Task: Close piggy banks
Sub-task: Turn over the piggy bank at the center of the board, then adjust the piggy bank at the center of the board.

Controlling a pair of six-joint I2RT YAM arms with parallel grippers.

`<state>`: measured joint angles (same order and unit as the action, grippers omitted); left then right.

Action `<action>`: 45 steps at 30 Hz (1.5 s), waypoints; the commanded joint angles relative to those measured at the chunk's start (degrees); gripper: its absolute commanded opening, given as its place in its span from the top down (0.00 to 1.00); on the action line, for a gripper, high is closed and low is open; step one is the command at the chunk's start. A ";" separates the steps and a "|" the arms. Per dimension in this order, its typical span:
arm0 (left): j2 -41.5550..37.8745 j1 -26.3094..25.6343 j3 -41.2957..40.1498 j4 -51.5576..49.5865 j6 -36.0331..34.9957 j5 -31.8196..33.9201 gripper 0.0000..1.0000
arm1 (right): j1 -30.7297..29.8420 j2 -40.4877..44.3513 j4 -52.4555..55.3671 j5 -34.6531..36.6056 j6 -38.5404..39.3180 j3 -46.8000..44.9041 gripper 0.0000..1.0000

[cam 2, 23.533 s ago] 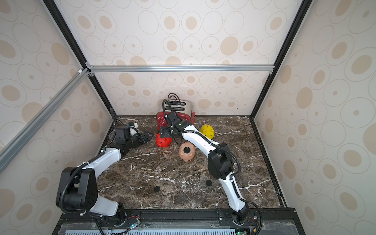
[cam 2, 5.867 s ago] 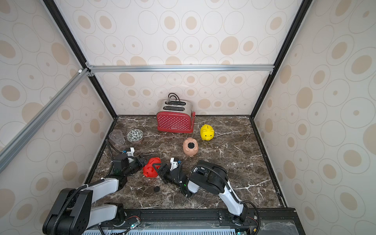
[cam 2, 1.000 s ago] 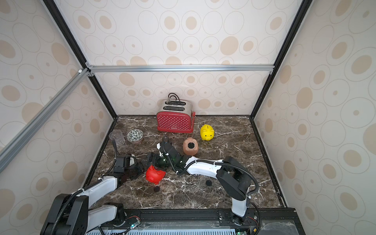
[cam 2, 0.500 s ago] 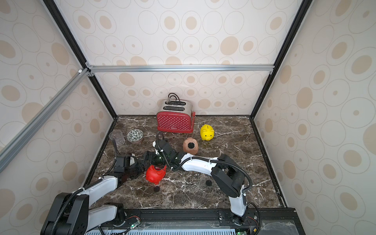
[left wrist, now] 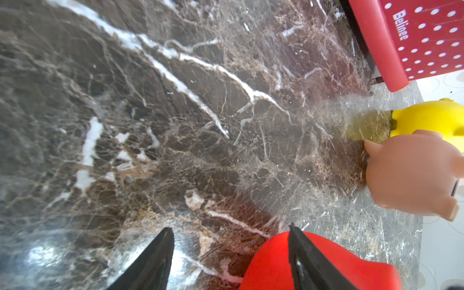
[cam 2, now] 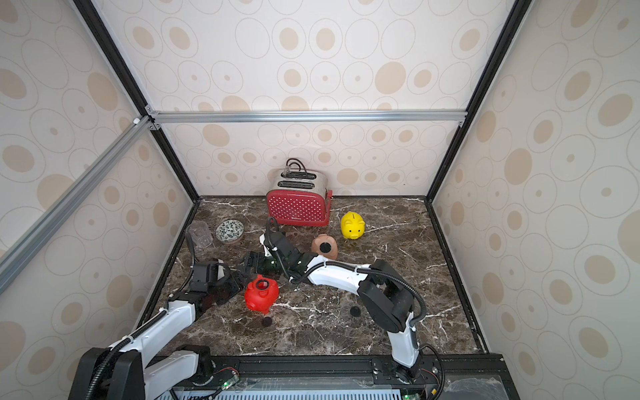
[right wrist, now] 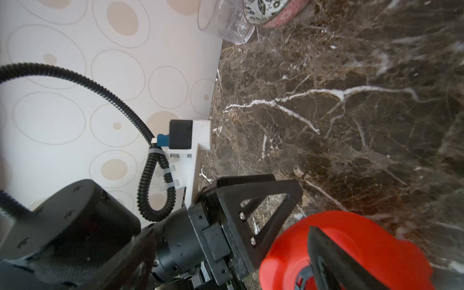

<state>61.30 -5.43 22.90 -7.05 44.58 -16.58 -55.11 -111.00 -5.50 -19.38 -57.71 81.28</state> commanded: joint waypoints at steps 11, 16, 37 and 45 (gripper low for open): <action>-14.33 0.42 2.28 -15.64 -2.13 2.60 0.26 | 4.22 -2.67 11.78 -5.50 9.97 8.46 0.05; -18.71 0.42 1.07 -16.58 0.32 -0.39 0.27 | 4.74 -4.42 18.49 -2.53 16.25 12.14 0.07; -35.66 -11.88 -3.37 -24.30 8.42 -0.03 0.29 | 4.93 -17.06 35.23 -2.81 28.98 26.45 0.18; -37.83 -18.55 -4.28 -25.64 10.36 0.59 0.26 | 4.96 -20.21 37.94 -4.45 30.18 29.14 0.17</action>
<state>24.43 -22.22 19.22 -30.24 53.06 -16.80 -50.22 -130.02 29.41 -22.74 -29.30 108.75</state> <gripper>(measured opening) 0.735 0.829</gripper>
